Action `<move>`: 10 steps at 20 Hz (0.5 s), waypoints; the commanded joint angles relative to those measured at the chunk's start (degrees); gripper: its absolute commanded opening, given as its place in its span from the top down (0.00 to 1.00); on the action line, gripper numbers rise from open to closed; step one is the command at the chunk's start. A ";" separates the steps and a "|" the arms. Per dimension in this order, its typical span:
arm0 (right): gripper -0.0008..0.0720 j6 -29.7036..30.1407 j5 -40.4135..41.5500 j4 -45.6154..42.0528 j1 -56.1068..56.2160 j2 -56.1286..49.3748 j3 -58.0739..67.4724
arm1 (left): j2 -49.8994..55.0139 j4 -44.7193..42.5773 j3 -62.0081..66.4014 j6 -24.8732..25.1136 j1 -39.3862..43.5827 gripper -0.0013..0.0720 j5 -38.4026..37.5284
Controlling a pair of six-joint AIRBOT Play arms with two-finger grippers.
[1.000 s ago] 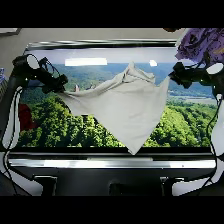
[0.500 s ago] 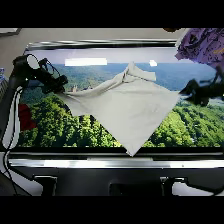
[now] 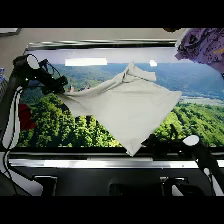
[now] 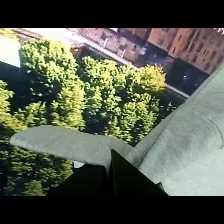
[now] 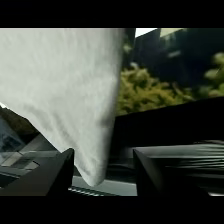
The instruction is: Fold the clothes and pants, and hang the long-sleeved shirts on hangers.
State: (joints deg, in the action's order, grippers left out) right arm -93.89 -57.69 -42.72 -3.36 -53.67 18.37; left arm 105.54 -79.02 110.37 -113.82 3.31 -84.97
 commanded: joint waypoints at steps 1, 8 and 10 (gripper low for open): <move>0.42 -7.87 9.46 1.81 10.80 1.27 -4.15 | 0.02 -0.02 -0.02 0.02 0.00 0.96 -0.13; 0.75 -1.90 22.93 17.05 16.46 -4.11 -3.39 | 0.33 -0.04 -0.02 0.04 -0.02 0.96 -0.11; 0.95 1.75 22.93 16.00 15.91 -4.11 1.03 | 0.24 -0.04 0.17 0.33 -0.04 0.96 -0.09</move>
State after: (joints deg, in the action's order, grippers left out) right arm -96.90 -38.13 -31.35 12.08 -57.32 16.08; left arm 105.75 -79.05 110.39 -113.80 3.31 -85.10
